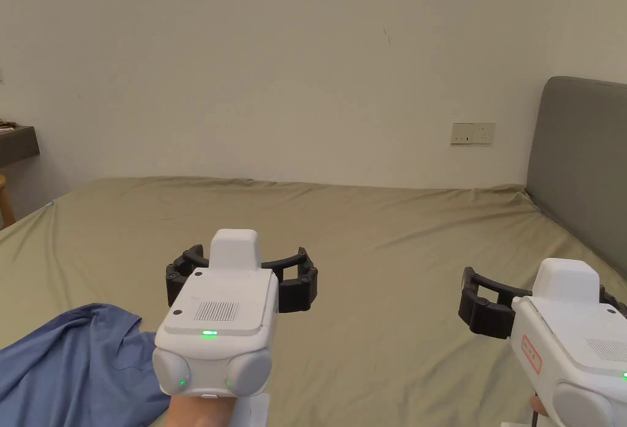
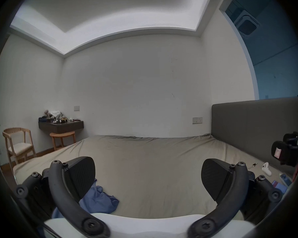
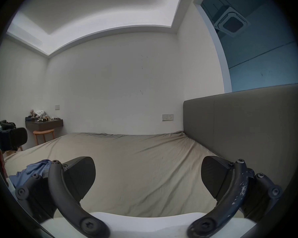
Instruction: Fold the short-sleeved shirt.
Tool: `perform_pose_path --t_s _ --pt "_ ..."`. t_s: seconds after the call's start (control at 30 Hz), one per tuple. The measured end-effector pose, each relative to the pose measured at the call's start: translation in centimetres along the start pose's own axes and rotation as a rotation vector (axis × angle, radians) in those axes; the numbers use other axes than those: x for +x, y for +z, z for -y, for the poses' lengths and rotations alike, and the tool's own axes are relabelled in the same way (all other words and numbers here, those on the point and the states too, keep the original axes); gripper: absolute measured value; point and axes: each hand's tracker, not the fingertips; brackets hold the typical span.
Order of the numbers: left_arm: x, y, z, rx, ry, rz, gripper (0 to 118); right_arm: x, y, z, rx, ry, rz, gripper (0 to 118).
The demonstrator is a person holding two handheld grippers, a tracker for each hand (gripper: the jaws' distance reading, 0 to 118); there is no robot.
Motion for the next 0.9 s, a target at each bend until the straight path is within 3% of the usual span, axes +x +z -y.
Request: perform_pose_path --t_s 0.1,0.9 --pt "-0.6 0.1 -0.1 0.013 0.053 -0.012 118 -0.1 0.1 -0.2 0.013 0.006 -0.002 118" --pt "-0.3 0.5 0.1 0.052 0.032 0.0 118 -0.8 1.3 -1.7 0.054 0.02 -0.016 118"
